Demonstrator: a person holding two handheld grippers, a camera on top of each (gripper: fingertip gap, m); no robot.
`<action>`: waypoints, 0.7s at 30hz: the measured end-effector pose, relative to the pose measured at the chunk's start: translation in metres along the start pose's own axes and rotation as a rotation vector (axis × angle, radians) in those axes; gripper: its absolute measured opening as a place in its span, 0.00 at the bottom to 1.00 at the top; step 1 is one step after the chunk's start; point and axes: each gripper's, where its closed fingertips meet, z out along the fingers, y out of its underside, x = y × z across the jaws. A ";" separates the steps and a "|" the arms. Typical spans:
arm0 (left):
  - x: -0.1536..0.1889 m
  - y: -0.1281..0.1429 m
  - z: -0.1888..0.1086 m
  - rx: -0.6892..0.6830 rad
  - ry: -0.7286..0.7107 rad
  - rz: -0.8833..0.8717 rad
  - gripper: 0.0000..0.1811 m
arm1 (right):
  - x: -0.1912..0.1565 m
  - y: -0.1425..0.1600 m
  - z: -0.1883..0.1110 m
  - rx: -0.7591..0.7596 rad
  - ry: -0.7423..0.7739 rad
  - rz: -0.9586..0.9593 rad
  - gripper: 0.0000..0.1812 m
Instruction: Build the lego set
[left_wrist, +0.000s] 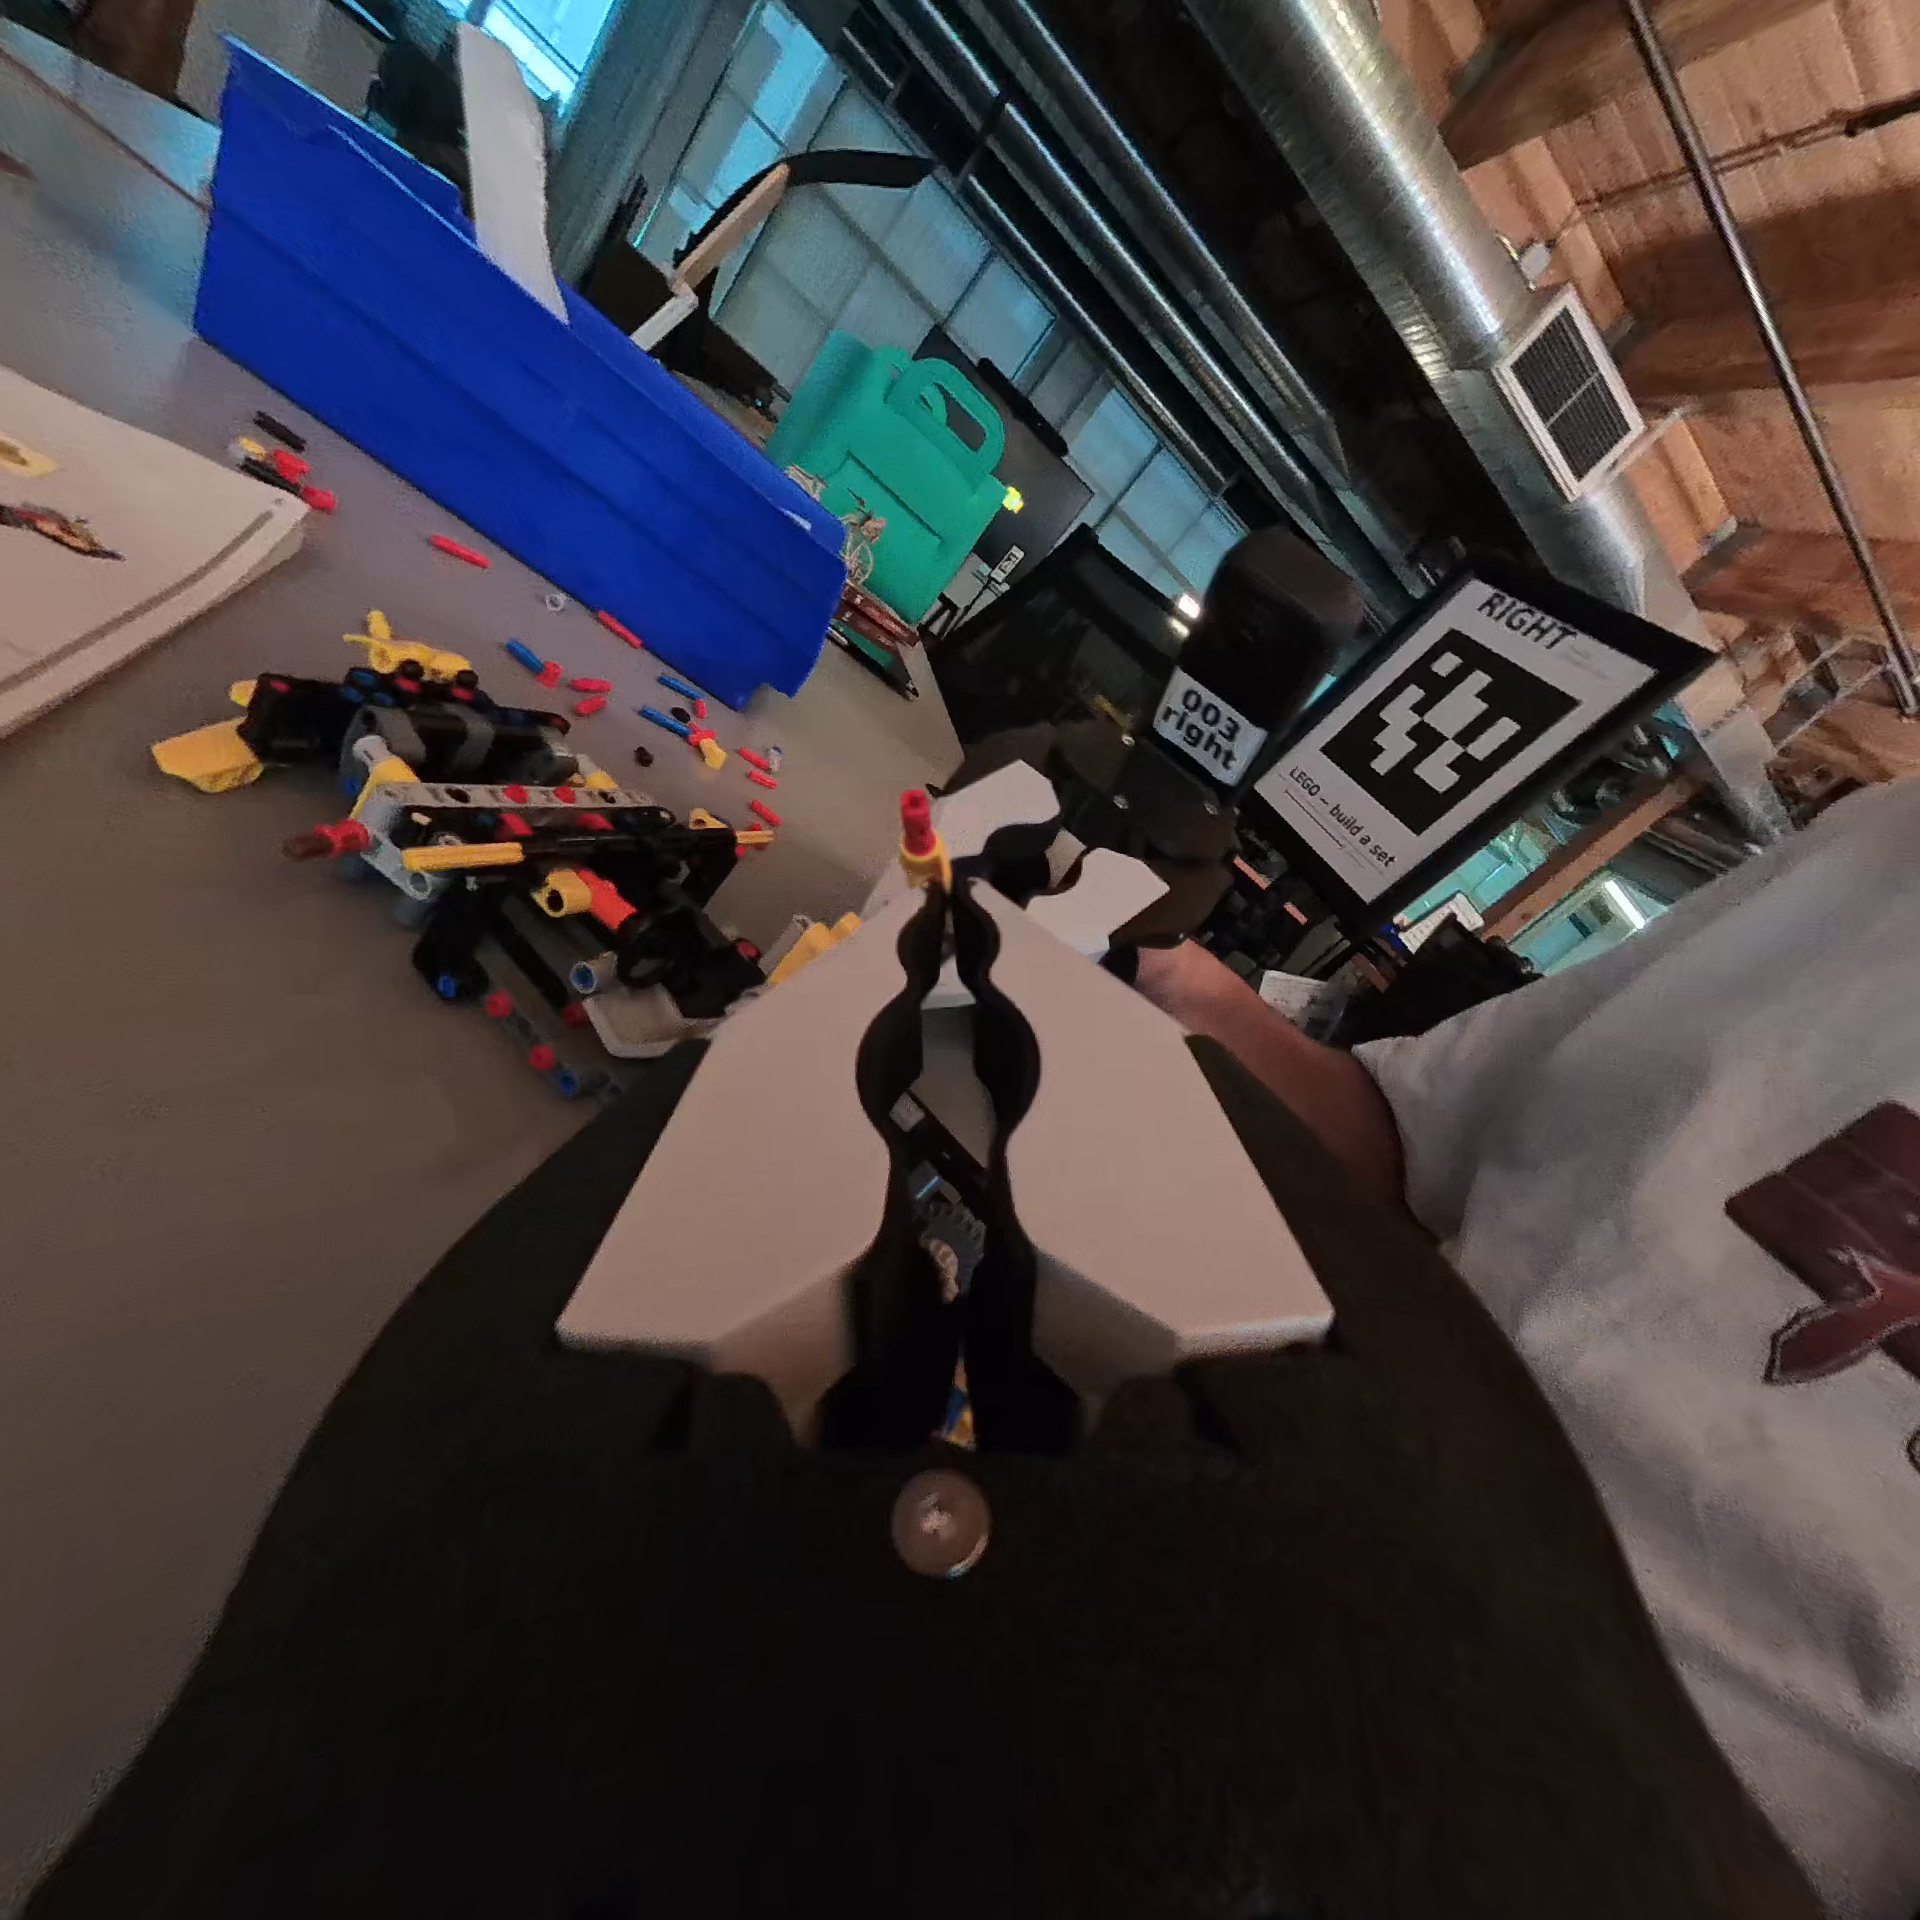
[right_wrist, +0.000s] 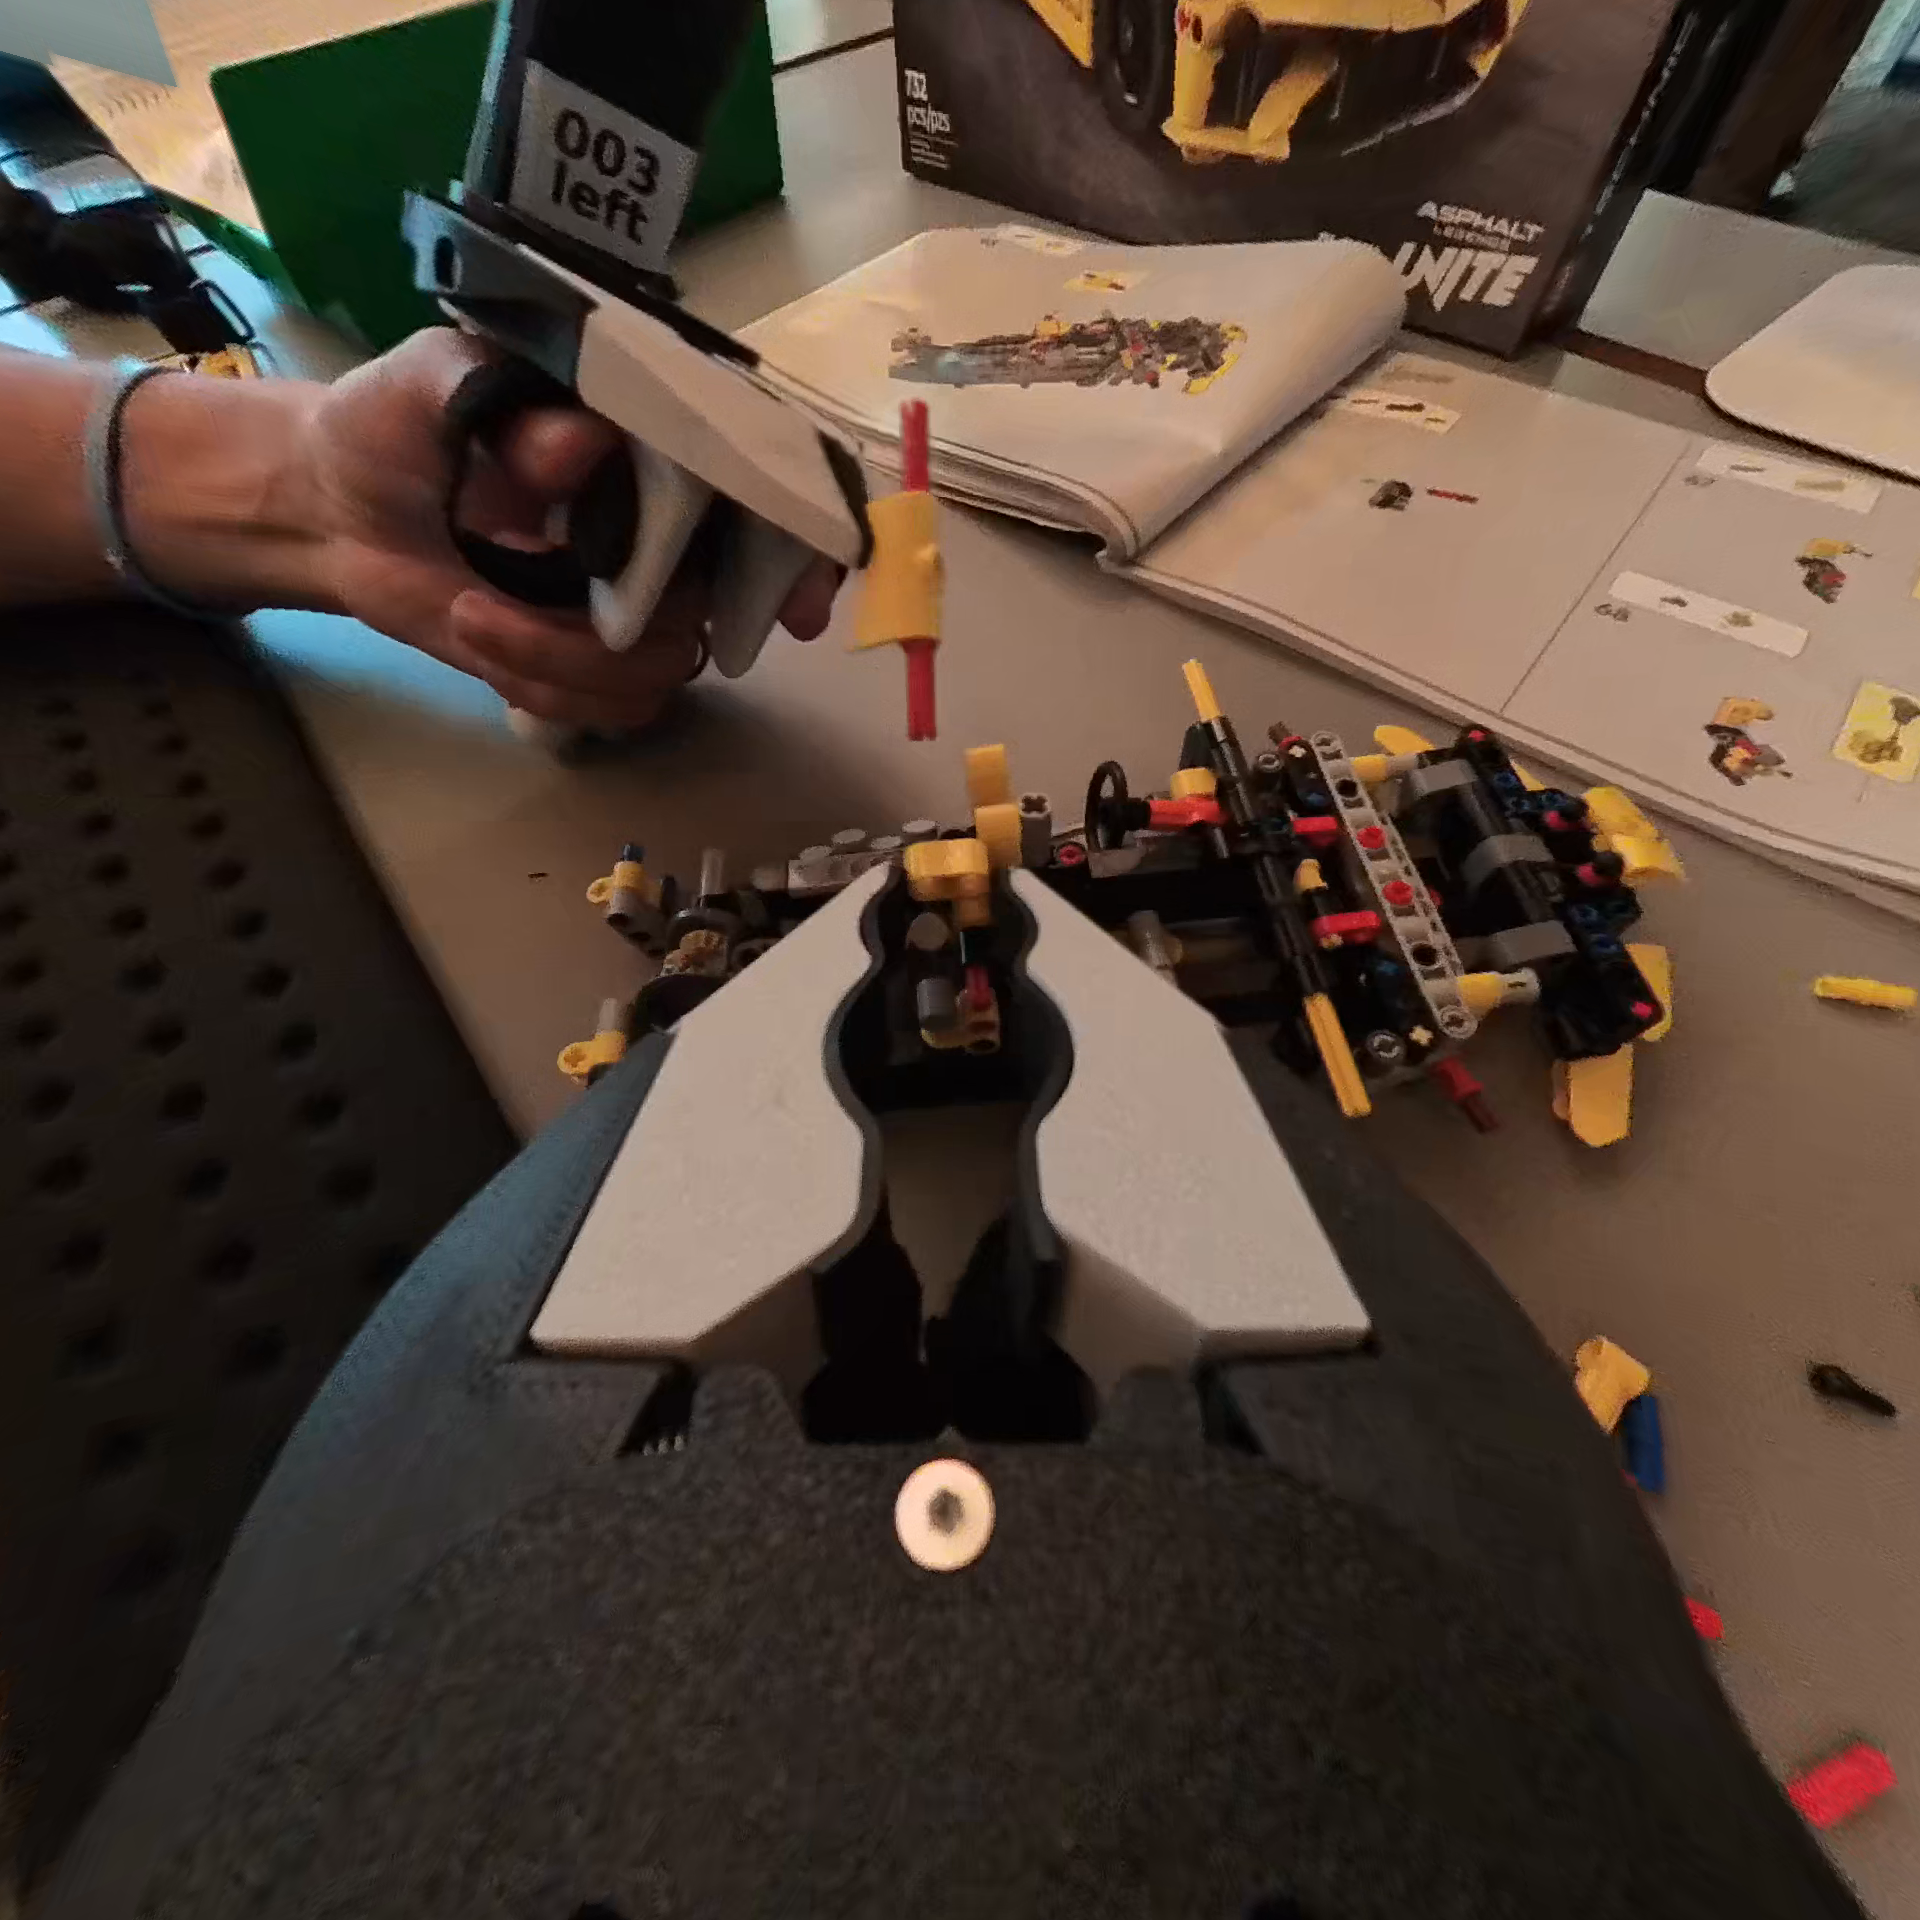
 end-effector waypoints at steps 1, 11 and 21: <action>-0.001 0.002 0.002 -0.008 -0.004 -0.022 0.01 | 0.000 0.000 0.000 0.004 -0.001 -0.009 0.08; -0.011 0.012 0.011 0.010 -0.104 -0.157 0.01 | 0.001 -0.001 0.002 0.044 -0.024 0.016 0.08; -0.016 0.016 0.004 0.158 -0.169 -0.398 0.01 | 0.002 -0.001 0.001 0.055 -0.033 0.021 0.08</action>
